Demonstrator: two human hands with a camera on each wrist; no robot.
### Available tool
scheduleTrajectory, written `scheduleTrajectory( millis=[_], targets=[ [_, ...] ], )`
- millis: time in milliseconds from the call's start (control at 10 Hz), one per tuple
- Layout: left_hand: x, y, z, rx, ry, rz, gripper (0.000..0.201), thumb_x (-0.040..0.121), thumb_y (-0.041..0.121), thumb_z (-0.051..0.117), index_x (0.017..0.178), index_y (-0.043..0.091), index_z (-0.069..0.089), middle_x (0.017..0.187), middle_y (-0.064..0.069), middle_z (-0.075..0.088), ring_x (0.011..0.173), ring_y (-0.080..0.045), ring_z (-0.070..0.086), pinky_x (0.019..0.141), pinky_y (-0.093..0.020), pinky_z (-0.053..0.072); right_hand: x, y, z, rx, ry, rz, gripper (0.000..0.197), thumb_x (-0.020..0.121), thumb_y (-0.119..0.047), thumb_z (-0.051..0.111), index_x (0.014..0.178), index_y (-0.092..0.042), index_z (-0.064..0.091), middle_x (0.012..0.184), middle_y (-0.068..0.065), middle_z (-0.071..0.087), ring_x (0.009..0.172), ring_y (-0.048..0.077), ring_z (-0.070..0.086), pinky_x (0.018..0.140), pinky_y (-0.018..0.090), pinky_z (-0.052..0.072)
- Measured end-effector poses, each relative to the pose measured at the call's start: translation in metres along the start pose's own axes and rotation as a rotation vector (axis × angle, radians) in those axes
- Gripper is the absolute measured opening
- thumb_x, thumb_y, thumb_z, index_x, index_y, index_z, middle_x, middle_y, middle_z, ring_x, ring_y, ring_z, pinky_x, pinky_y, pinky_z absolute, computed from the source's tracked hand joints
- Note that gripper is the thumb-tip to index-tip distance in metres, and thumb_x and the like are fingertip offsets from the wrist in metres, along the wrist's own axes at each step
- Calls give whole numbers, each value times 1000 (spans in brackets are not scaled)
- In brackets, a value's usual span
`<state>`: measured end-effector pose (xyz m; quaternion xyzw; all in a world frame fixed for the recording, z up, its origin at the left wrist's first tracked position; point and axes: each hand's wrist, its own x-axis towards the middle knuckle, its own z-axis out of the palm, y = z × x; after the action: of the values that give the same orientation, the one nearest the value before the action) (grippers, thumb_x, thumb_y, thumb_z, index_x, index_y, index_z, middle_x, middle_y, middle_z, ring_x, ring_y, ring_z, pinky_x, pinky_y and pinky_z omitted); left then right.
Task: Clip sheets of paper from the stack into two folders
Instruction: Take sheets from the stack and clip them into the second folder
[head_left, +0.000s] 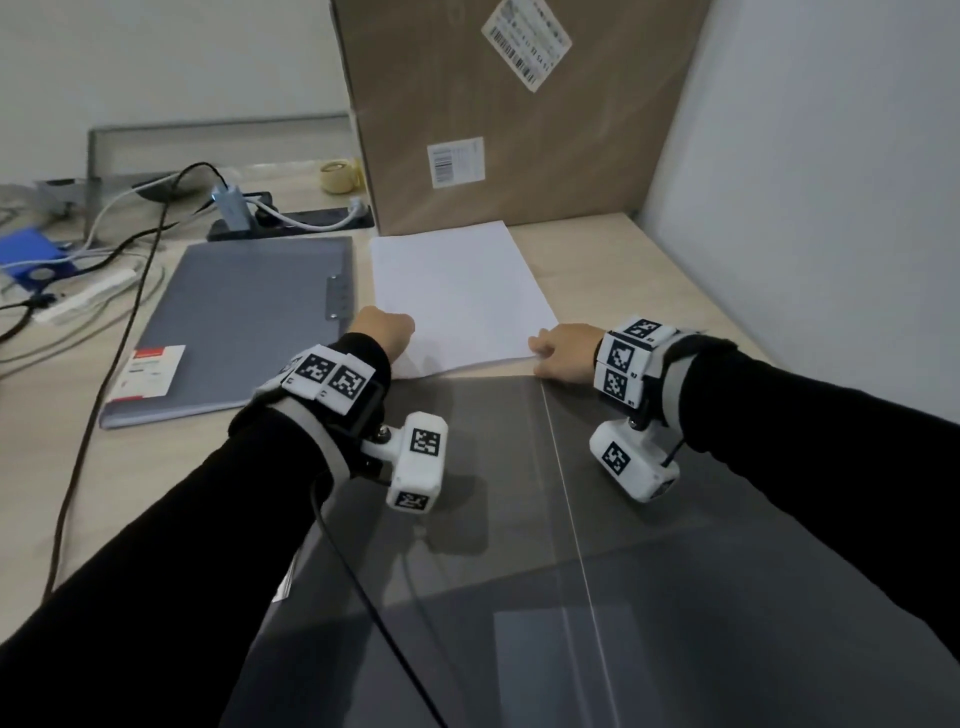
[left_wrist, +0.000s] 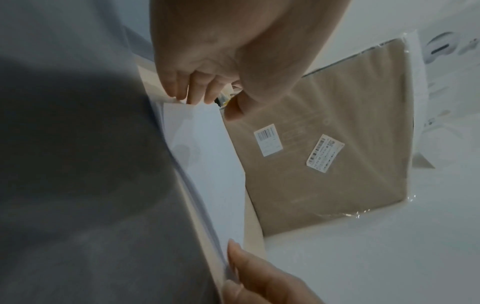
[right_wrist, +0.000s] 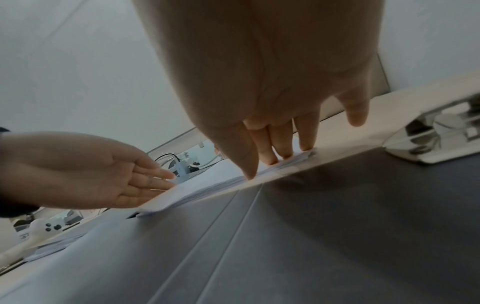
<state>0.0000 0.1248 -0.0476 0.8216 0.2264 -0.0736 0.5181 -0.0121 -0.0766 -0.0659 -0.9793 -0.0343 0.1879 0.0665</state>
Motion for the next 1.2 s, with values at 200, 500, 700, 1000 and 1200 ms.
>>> scheduleTrajectory(
  millis=[200, 500, 700, 1000, 1200],
  targets=[
    [27, 3, -4, -81, -56, -46, 47, 88, 14, 56, 133, -1, 48, 141, -18, 50, 129, -32, 50, 108, -41, 43, 0, -1, 1, -19, 1, 25, 44, 93, -15, 44, 134, 1, 46, 142, 21, 46, 130, 34, 45, 108, 42, 38],
    [32, 7, -9, 22, -29, -32, 44, 88, 12, 55, 130, -2, 51, 138, -20, 51, 128, -33, 51, 105, -41, 44, 5, 2, 4, 0, 17, 1, 24, 90, -14, 44, 68, -14, 35, 92, 12, 49, 90, 29, 53, 72, 32, 36],
    [30, 10, -3, 147, -18, 17, 46, 88, 15, 56, 129, -4, 50, 133, -22, 55, 124, -35, 54, 104, -40, 44, 0, 2, 3, -48, -2, -10, 37, 95, -19, 42, 127, -3, 50, 140, 15, 48, 125, 32, 49, 103, 38, 41],
    [29, 16, -3, -171, -74, -43, 13, 91, 12, 54, 89, -1, 54, 73, -11, 52, 64, -20, 52, 64, -27, 47, -3, 3, 5, -2, 7, -34, 44, 97, -22, 39, 136, -2, 44, 144, 16, 43, 128, 33, 46, 107, 41, 37],
    [24, 13, 4, -245, -148, -83, 12, 98, 5, 41, 95, -1, 51, 102, -14, 58, 98, -28, 57, 95, -41, 49, -8, 1, 1, 176, 25, 18, 44, 98, -15, 38, 135, 8, 43, 142, 24, 44, 132, 37, 41, 107, 42, 36]
  ],
)
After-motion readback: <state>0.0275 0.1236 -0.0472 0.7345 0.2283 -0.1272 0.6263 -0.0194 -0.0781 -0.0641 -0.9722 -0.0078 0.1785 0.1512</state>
